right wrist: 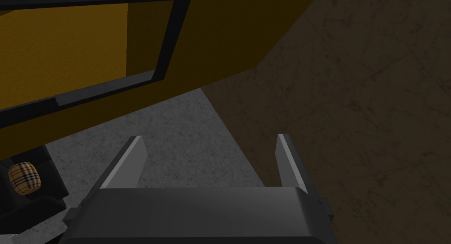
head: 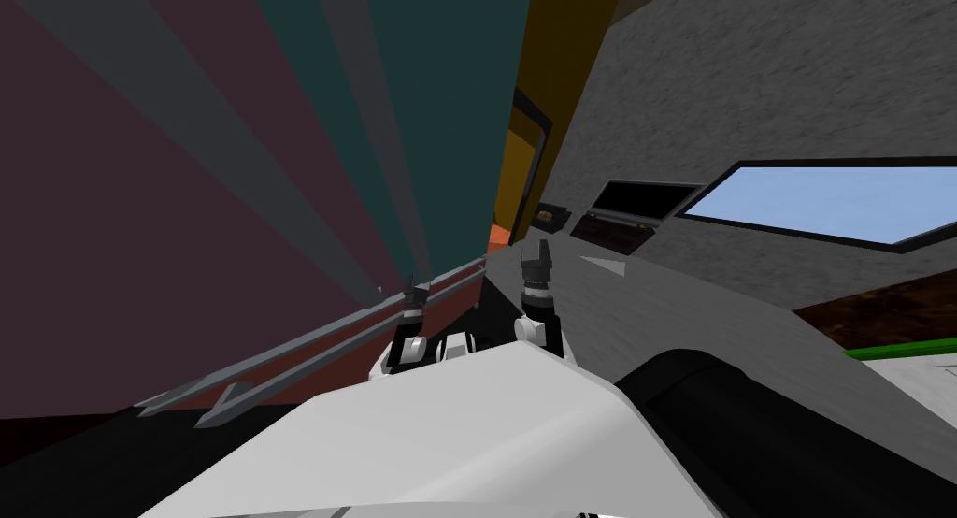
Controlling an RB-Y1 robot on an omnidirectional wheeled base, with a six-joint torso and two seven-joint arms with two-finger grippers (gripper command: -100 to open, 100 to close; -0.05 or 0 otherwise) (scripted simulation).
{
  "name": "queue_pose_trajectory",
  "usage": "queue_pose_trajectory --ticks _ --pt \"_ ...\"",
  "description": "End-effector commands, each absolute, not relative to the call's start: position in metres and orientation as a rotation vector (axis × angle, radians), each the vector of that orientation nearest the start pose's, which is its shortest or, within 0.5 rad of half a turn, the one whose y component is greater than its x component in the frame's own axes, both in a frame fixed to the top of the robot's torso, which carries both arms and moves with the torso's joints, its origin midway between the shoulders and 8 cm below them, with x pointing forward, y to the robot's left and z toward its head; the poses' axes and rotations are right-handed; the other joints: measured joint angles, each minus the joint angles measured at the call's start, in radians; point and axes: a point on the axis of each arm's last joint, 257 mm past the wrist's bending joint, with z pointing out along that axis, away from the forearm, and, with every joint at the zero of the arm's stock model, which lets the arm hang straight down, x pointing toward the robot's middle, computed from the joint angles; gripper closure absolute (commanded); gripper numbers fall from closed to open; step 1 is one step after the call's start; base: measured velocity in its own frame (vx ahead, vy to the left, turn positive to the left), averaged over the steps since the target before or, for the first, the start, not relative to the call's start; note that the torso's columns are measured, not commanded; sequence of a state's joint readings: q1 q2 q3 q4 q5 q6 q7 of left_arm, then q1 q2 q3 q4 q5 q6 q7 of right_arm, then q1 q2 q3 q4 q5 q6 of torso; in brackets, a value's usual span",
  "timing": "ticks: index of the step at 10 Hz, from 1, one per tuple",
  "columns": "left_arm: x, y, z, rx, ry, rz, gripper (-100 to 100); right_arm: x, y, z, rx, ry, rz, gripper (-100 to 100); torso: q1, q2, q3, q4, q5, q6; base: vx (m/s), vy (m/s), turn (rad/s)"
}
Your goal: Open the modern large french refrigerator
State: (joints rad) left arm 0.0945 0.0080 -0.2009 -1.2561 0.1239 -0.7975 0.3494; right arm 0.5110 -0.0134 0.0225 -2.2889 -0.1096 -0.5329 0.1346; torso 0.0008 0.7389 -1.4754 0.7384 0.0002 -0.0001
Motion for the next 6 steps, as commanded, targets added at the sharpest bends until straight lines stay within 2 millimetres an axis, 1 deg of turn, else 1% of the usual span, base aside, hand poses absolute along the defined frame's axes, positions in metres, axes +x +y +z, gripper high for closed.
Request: queue_pose_trajectory --ticks 1,2,3,5,6 --pt "0.468 0.143 -0.224 -1.22 0.718 -1.875 -100 0.335 -0.285 0.031 0.648 0.568 1.27 0 0.0 -0.001 0.0 0.0 0.0 0.0 -0.013 0.023 -0.016" --pt "0.468 0.149 -0.225 -1.21 0.733 -1.863 -100 0.335 -0.284 0.031 0.648 0.568 1.27 0 -0.001 -0.001 -0.001 0.0 0.0 0.0 -0.006 0.01 -0.005" --pt "0.477 0.144 -0.217 -1.212 0.732 -1.869 -100 0.335 -0.285 0.031 0.648 0.568 1.27 0 -0.001 -0.001 -0.001 -0.001 0.0 0.0 0.015 0.009 0.027" --pt "0.485 0.141 -0.21 -1.211 0.734 -1.872 -100 0.335 -0.285 0.031 0.648 0.568 1.27 0 -0.001 -0.003 -0.002 -0.001 0.0 0.0 0.013 0.004 0.027" --pt "0.48 0.143 -0.218 -1.22 0.74 -1.865 -100 0.335 -0.284 0.031 0.648 0.567 1.27 0 -0.001 -0.006 -0.004 0.002 -0.001 0.001 -0.007 0.001 0.007"
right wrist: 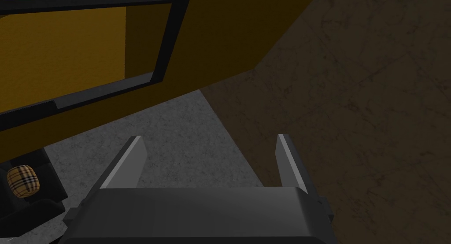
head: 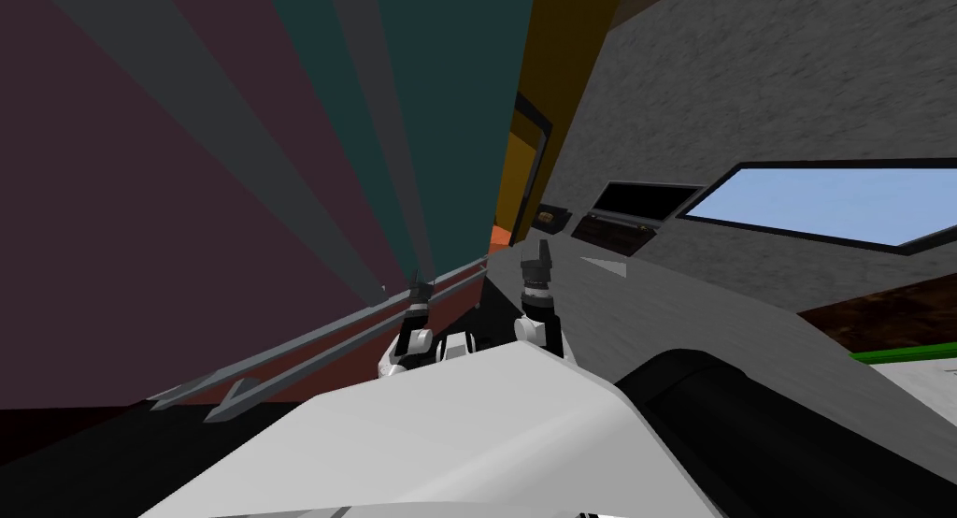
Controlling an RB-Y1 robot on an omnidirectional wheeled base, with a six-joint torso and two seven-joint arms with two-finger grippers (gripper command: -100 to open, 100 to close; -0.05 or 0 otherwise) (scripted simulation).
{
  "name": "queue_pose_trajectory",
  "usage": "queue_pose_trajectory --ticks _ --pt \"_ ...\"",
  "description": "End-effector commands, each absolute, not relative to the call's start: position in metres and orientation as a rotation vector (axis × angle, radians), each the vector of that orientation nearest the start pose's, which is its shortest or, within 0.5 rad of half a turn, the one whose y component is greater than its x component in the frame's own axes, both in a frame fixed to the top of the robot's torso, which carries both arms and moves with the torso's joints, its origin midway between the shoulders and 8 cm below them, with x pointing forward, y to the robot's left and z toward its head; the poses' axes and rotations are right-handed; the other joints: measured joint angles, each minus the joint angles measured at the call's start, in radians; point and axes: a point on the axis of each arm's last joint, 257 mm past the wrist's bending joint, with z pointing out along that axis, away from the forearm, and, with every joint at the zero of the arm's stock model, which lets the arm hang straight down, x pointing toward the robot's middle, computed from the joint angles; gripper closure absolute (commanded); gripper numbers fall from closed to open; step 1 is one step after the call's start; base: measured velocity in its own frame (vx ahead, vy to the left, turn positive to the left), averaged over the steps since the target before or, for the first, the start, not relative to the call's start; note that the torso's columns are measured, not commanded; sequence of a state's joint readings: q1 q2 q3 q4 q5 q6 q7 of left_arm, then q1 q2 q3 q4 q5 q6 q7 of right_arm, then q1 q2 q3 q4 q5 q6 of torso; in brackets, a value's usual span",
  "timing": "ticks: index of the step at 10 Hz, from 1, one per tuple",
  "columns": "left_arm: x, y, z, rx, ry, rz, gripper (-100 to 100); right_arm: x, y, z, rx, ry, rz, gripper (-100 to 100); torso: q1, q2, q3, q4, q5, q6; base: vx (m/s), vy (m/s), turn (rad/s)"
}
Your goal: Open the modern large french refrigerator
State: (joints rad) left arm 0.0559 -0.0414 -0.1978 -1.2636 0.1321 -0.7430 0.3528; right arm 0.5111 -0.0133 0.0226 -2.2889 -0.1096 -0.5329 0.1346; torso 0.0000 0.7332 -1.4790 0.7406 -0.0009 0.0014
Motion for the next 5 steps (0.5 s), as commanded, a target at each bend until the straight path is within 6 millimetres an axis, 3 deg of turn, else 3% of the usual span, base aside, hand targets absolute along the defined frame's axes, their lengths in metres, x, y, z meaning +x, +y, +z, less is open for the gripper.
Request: queue_pose_trajectory --ticks 1,3,4,5 --pt "0.474 0.146 -0.22 -1.212 0.731 -1.867 100 0.335 -0.284 0.031 0.648 0.567 1.27 0 0.0 0.0 0.0 -0.002 0.0 0.0 -0.005 -0.003 -0.053" --pt "0.472 0.145 -0.221 -1.214 0.733 -1.866 100 0.335 -0.284 0.031 0.648 0.567 1.27 0 0.0 0.005 0.003 -0.003 0.001 -0.002 -0.002 -0.001 -0.015" --pt "0.471 0.164 -0.219 -1.22 0.699 -1.831 100 0.335 -0.284 0.031 0.648 0.567 1.27 0 0.0 0.005 0.003 -0.002 0.001 -0.002 -0.028 -0.216 0.217" --pt "0.471 0.164 -0.219 -1.22 0.699 -1.831 100 0.335 -0.284 0.031 0.649 0.567 1.27 0 -0.01 0.008 0.005 -0.001 -0.002 -0.004 -0.048 -0.282 0.191"
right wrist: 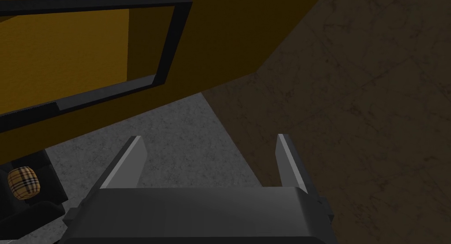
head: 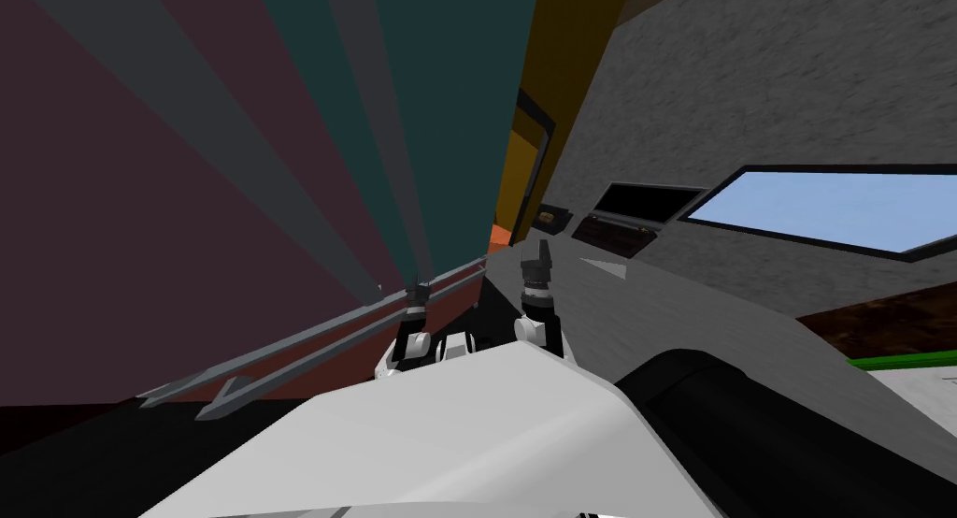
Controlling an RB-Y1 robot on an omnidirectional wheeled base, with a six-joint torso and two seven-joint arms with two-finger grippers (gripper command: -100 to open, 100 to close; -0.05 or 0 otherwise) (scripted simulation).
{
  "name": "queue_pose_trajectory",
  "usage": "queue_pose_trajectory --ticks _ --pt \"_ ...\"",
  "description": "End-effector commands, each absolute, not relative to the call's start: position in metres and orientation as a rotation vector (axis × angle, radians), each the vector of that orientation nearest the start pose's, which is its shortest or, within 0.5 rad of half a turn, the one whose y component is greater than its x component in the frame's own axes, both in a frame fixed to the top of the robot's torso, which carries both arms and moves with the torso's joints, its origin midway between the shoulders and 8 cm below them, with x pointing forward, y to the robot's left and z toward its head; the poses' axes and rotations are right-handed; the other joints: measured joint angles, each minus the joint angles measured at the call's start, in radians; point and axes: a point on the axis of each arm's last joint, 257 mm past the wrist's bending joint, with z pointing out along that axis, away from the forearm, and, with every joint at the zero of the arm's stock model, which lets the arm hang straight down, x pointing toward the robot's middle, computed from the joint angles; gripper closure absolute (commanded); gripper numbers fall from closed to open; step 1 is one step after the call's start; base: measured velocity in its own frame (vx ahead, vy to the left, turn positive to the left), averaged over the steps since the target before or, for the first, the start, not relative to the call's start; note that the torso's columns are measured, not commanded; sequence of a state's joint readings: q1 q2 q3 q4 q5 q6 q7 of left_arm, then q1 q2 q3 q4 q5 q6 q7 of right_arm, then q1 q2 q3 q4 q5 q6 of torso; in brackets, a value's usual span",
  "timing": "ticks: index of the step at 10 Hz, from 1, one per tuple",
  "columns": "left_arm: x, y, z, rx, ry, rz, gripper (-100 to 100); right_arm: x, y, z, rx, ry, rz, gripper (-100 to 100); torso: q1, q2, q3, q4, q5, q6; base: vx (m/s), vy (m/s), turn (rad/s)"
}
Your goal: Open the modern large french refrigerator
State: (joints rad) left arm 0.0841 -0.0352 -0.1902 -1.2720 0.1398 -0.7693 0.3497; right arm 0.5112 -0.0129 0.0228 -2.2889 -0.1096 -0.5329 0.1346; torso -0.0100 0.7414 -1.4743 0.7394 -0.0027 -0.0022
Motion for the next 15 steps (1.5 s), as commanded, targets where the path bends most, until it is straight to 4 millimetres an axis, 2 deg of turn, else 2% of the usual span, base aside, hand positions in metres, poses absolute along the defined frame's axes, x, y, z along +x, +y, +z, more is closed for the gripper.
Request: queue_pose_trajectory --ticks 1,8,9,10,12,15 --pt "0.471 0.173 -0.218 -1.224 0.683 -1.813 100 0.335 -0.284 0.031 0.649 0.567 1.27 0 -0.002 0.002 0.002 0.0 0.0 0.005 -0.07 -0.247 0.143" --pt "0.465 0.238 -0.211 -1.245 0.577 -1.684 100 0.335 -0.284 0.031 0.649 0.567 1.27 0 0.002 -0.003 -0.002 0.004 -0.001 0.008 -0.088 -0.326 0.18" --pt "0.462 0.235 -0.221 -1.267 0.594 -1.679 100 0.335 -0.284 0.031 0.649 0.567 1.27 0 0.003 -0.003 -0.003 0.005 -0.002 0.008 -0.035 -0.138 0.086" --pt "0.458 0.247 -0.224 -1.277 0.578 -1.651 100 0.335 -0.284 0.031 0.648 0.567 1.27 0 0.013 -0.006 -0.004 0.004 0.001 0.008 -0.023 -0.147 0.111" --pt "0.451 0.265 -0.221 -1.275 0.542 -1.618 100 0.335 -0.284 0.031 0.649 0.567 1.27 0 0.005 -0.007 -0.004 0.0 0.001 0.003 0.015 -0.294 0.192" --pt "0.444 0.283 -0.218 -1.272 0.506 -1.585 100 0.335 -0.284 0.031 0.649 0.567 1.27 0 0.005 -0.004 -0.002 0.001 0.001 0.01 -0.025 -0.258 0.11"
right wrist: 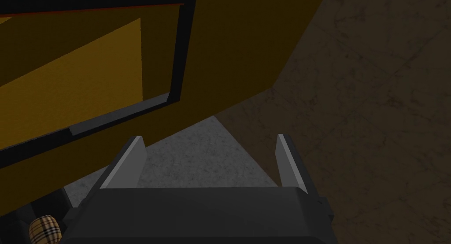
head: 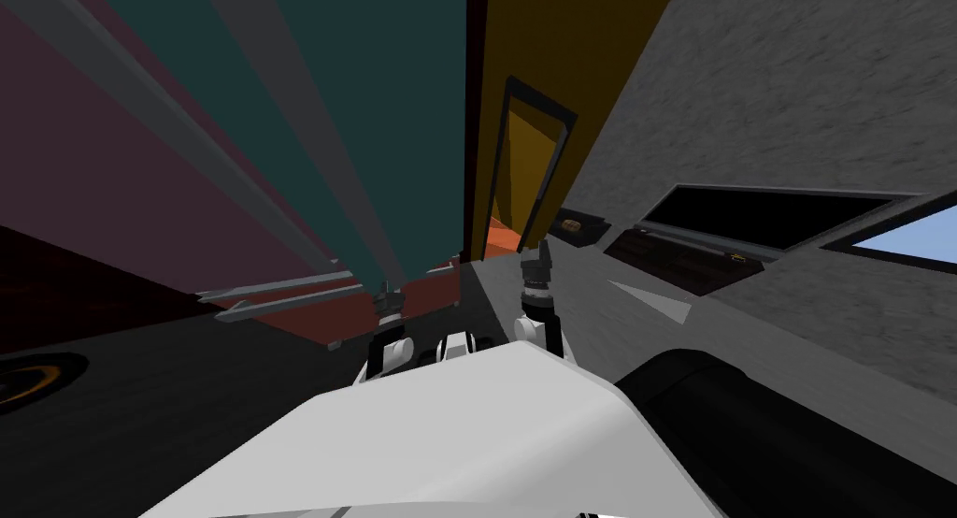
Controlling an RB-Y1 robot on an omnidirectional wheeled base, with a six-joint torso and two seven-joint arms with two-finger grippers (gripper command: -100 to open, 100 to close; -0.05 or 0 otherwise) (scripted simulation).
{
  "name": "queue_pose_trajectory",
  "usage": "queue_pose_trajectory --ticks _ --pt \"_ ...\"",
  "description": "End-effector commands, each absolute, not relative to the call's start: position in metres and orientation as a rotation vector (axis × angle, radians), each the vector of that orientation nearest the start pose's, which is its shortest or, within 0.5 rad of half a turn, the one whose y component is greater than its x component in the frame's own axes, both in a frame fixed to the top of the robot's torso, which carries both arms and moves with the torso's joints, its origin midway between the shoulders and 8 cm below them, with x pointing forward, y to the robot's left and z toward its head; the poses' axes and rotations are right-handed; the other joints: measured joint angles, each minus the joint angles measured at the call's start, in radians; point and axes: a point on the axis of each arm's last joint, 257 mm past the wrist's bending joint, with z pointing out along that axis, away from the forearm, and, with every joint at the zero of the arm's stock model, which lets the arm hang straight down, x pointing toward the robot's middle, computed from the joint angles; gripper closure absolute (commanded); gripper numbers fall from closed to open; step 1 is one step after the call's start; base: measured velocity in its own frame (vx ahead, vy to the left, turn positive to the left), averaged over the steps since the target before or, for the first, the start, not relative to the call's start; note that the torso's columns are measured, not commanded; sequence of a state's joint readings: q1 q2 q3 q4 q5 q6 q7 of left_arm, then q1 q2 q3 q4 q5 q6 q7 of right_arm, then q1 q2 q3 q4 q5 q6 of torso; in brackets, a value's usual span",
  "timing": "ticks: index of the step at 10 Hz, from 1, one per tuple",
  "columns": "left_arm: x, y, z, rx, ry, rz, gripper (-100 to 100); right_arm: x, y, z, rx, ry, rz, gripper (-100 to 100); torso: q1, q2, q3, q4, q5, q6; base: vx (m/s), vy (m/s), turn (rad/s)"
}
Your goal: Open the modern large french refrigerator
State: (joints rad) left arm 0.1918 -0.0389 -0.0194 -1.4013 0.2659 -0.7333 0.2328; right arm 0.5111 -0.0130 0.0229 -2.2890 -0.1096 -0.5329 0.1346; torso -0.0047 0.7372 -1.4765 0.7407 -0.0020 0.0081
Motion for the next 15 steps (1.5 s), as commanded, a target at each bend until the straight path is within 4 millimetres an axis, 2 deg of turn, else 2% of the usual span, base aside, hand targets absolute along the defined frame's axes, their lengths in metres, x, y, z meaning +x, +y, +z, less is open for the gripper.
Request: queue_pose_trajectory --ticks 1,2,3,6,7,8,10,11,12,14,15 --pt "0.441 0.292 -0.217 -1.27 0.489 -1.568 100 0.335 -0.284 0.031 0.649 0.567 1.27 0 0.0 -0.001 -0.001 0.0 0.0 -0.001 -0.017 -0.265 0.132" --pt "0.437 0.301 -0.215 -1.268 0.472 -1.551 100 0.335 -0.284 0.031 0.649 0.567 1.27 0 -0.002 -0.002 -0.001 0.0 -0.001 -0.004 -0.004 -0.304 0.192" --pt "0.437 0.301 -0.215 -1.268 0.472 -1.551 100 0.335 -0.284 0.031 0.649 0.567 1.27 0 -0.004 -0.001 -0.001 0.0 -0.002 -0.004 0.001 -0.236 0.087" --pt "0.424 0.328 -0.211 -1.261 0.423 -1.5 100 0.335 -0.284 0.031 0.649 0.567 1.27 0 -0.006 0.002 0.001 0.002 -0.003 -0.003 -0.032 -0.264 0.113" --pt "0.426 0.324 -0.218 -1.28 0.44 -1.498 100 0.335 -0.284 0.031 0.649 0.567 1.27 0 -0.005 0.004 0.002 0.003 -0.003 -0.005 -0.013 -0.131 0.061" --pt "0.417 0.336 -0.222 -1.289 0.421 -1.469 100 0.335 -0.284 0.031 0.648 0.567 1.27 0 0.006 0.003 0.001 0.003 -0.001 -0.004 0.017 -0.161 0.084" --pt "0.406 0.357 -0.219 -1.285 0.381 -1.431 100 0.335 -0.284 0.031 0.649 0.567 1.27 0 0.0 0.001 0.0 -0.001 -0.001 -0.01 0.077 -0.274 0.174" --pt "0.406 0.357 -0.219 -1.285 0.381 -1.431 100 0.335 -0.285 0.031 0.649 0.567 1.27 0 0.0 0.0 0.0 0.0 -0.001 -0.008 0.068 -0.221 0.101" --pt "0.399 0.366 -0.218 -1.282 0.361 -1.412 100 0.335 -0.284 0.031 0.649 0.567 1.27 0 0.001 -0.001 -0.001 0.001 -0.001 -0.002 0.024 -0.251 0.065" --pt "0.386 0.386 -0.215 -1.276 0.323 -1.373 100 0.335 -0.284 0.031 0.649 0.567 1.27 0 -0.007 0.0 0.0 0.0 -0.003 -0.003 0.055 -0.309 0.136" --pt "0.386 0.386 -0.215 -1.276 0.323 -1.373 100 0.335 -0.284 0.031 0.649 0.567 1.27 0 -0.005 -0.001 -0.001 0.001 -0.003 -0.003 0.02 -0.244 0.082"
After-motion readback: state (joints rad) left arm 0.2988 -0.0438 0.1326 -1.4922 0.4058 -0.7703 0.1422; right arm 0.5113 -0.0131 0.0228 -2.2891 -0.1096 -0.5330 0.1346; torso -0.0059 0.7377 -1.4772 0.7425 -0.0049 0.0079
